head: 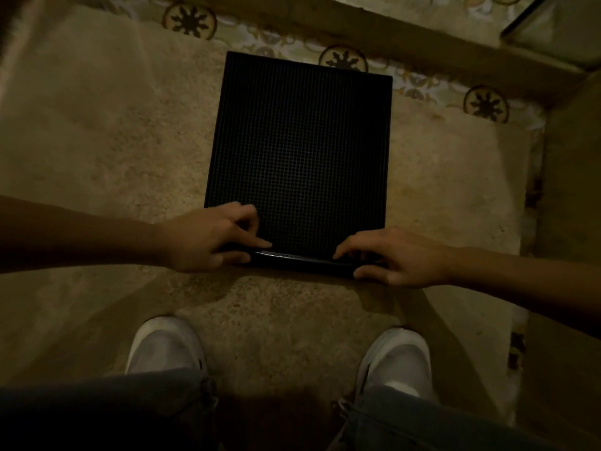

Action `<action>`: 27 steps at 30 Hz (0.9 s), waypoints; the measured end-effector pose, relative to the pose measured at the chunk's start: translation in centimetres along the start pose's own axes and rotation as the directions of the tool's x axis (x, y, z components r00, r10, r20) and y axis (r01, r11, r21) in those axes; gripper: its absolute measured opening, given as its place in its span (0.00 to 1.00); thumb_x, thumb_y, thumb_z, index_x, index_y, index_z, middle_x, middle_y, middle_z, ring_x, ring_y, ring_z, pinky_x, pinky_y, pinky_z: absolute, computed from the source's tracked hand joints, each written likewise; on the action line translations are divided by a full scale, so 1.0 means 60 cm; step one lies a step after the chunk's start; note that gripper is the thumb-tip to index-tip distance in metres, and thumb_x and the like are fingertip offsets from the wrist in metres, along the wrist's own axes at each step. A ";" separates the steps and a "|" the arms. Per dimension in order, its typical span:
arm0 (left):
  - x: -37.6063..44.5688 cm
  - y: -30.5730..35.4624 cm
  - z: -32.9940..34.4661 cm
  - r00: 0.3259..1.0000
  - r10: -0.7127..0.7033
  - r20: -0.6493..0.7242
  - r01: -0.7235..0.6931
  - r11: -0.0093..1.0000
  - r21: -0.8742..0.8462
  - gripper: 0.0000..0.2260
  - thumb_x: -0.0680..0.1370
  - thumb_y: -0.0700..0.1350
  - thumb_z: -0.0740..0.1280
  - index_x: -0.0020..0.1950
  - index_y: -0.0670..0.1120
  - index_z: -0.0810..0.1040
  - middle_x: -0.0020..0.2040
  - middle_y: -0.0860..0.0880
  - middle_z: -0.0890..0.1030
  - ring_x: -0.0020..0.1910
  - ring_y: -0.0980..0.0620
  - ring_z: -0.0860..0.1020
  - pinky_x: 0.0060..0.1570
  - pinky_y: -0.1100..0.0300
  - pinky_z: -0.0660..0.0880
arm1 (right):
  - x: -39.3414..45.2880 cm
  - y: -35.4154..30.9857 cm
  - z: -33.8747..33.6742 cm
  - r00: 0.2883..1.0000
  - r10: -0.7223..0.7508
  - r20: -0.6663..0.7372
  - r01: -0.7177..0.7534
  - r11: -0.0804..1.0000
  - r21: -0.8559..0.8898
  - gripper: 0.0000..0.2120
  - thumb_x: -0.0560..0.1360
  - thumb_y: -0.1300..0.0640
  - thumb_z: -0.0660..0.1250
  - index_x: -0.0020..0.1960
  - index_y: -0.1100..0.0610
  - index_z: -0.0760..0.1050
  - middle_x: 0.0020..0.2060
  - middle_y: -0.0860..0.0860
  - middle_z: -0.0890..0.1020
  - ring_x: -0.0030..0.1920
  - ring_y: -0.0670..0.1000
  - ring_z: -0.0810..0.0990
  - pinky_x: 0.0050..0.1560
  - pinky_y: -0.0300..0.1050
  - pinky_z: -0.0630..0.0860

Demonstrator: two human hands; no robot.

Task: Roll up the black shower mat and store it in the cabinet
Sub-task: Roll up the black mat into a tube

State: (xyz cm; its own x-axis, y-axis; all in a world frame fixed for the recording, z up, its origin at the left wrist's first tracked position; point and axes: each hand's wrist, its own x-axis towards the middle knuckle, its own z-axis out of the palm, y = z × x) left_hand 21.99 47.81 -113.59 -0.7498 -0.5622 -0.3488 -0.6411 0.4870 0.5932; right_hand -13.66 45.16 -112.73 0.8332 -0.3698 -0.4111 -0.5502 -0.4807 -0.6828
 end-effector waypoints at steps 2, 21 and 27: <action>-0.002 0.003 0.007 1.000 0.008 -0.025 -0.007 0.999 0.037 0.20 0.81 0.51 0.63 0.73 0.54 0.71 0.55 0.54 0.69 0.52 0.58 0.68 0.53 0.60 0.71 | -0.005 0.003 0.003 1.000 0.010 -0.019 -0.009 1.000 0.025 0.17 0.81 0.53 0.66 0.69 0.48 0.72 0.58 0.48 0.76 0.53 0.47 0.78 0.52 0.51 0.79; -0.003 0.000 0.008 1.000 -0.016 0.002 0.015 0.998 0.064 0.22 0.80 0.52 0.52 0.74 0.62 0.58 0.59 0.49 0.70 0.47 0.54 0.73 0.44 0.56 0.76 | -0.009 0.024 0.028 0.953 -0.075 -0.295 -0.018 0.953 -0.301 0.18 0.82 0.54 0.60 0.70 0.53 0.75 0.48 0.56 0.77 0.43 0.54 0.73 0.37 0.50 0.72; -0.015 0.022 0.011 0.992 0.055 -0.117 0.004 0.892 0.453 0.28 0.75 0.53 0.68 0.75 0.48 0.68 0.60 0.39 0.74 0.51 0.42 0.74 0.43 0.48 0.78 | -0.004 0.028 0.023 0.945 -0.066 -0.321 -0.023 0.964 -0.266 0.17 0.80 0.57 0.63 0.69 0.54 0.77 0.43 0.55 0.73 0.41 0.53 0.70 0.36 0.51 0.70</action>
State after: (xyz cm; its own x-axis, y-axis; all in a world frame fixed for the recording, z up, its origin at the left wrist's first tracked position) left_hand 21.70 49.41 -113.00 -0.7596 -0.6088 -0.2288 -0.6486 0.7347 0.1989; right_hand -14.68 45.55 -114.62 0.8060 -0.5726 -0.1498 -0.5640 -0.6663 -0.4879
